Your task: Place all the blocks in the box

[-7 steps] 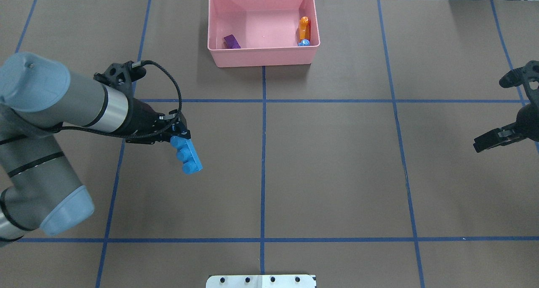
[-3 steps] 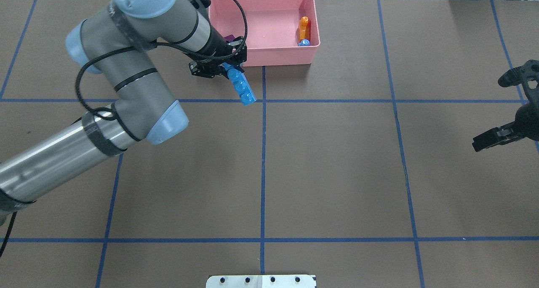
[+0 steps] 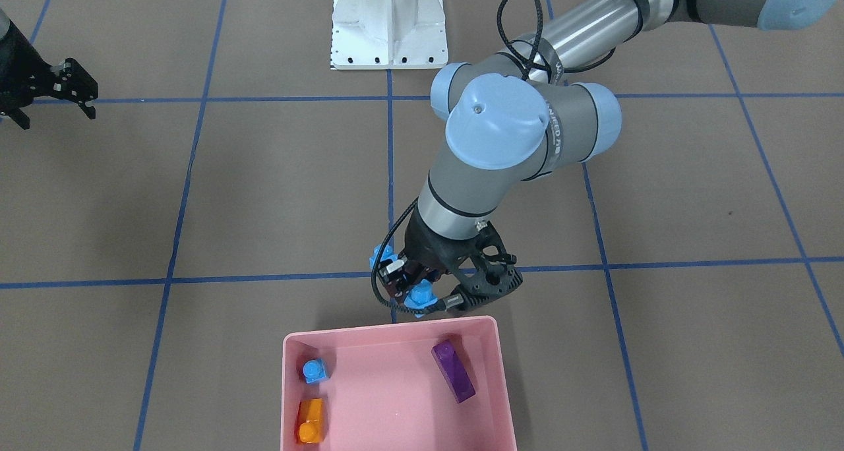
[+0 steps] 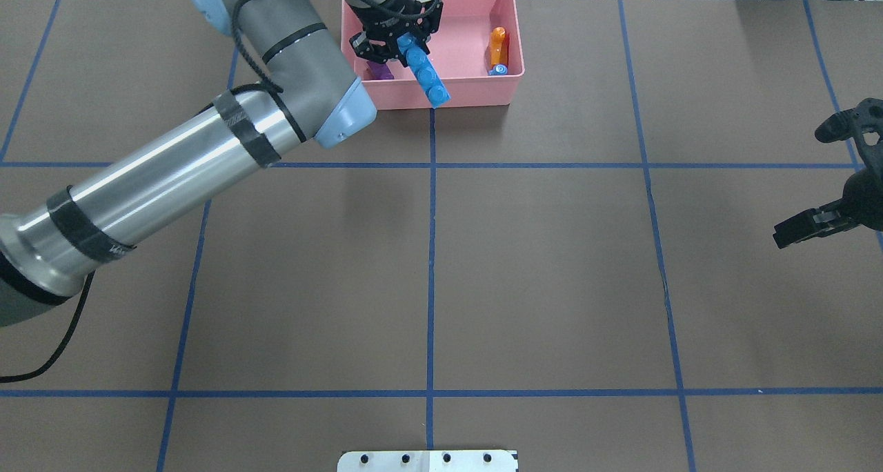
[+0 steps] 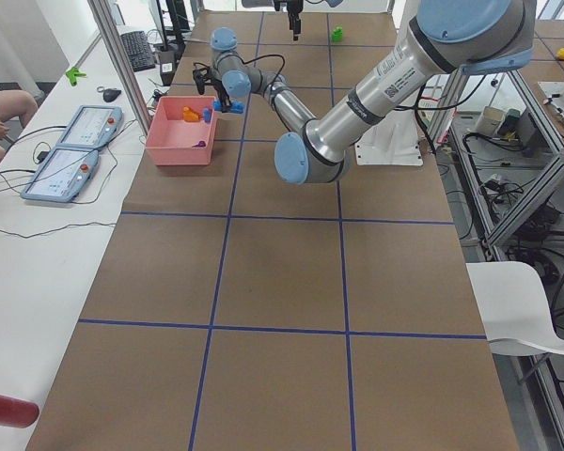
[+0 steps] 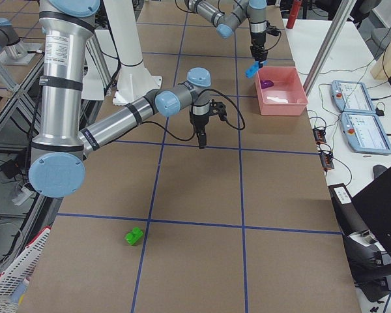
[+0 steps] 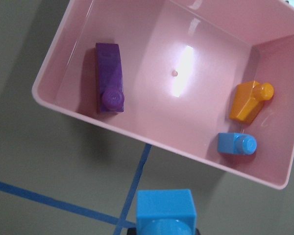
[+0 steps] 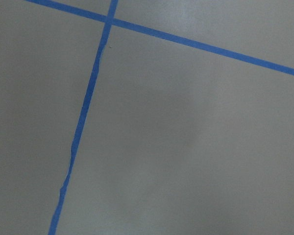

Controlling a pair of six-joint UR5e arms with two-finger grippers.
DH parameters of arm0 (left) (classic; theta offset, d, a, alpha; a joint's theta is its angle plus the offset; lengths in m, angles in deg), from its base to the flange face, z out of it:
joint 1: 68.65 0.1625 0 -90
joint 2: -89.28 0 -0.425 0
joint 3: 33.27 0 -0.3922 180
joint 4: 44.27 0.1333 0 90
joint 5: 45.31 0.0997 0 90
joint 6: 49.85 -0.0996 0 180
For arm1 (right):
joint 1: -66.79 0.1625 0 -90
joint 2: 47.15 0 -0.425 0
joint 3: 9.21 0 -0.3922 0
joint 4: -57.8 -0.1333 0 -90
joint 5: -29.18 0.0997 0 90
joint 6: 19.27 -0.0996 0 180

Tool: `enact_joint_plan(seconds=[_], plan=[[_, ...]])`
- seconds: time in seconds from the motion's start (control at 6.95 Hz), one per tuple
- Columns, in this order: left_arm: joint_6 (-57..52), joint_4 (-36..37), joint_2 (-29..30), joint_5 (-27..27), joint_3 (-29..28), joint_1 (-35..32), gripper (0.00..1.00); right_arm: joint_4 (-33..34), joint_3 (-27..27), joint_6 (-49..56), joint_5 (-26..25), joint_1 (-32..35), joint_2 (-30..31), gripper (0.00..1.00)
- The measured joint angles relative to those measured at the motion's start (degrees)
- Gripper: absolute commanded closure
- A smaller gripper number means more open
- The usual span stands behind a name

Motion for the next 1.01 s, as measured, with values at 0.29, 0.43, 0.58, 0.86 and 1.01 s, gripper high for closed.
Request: enact_joint_plan(seconds=[0.29,0.43,0.58,0.86,1.01], plan=[[-0.25,-4.55,4.71,0.00,-11.76,-2.70,1.00,-0.01,0.13,0.32,0.06,0.00,-0.02,0.00],[-0.78,-5.85,5.78,0.12,-15.36,-3.52,0.68,-0.05,0.13,0.55,0.09,0.02,0.02,0.00],[-1.10,-6.76,6.92,0.29,-18.38,-3.98,0.19,-0.64,0.19,0.72,0.16,0.05,0.25,0.00],[-2.29,-8.07,8.34,0.41,-20.88,-3.98,0.00,-2.96,0.57,0.88,0.31,0.17,1.00,0.00],[-2.93,-8.22,8.64,0.42,-21.10,-3.54,0.00,-3.39,0.52,1.16,0.31,0.25,1.60,0.00]])
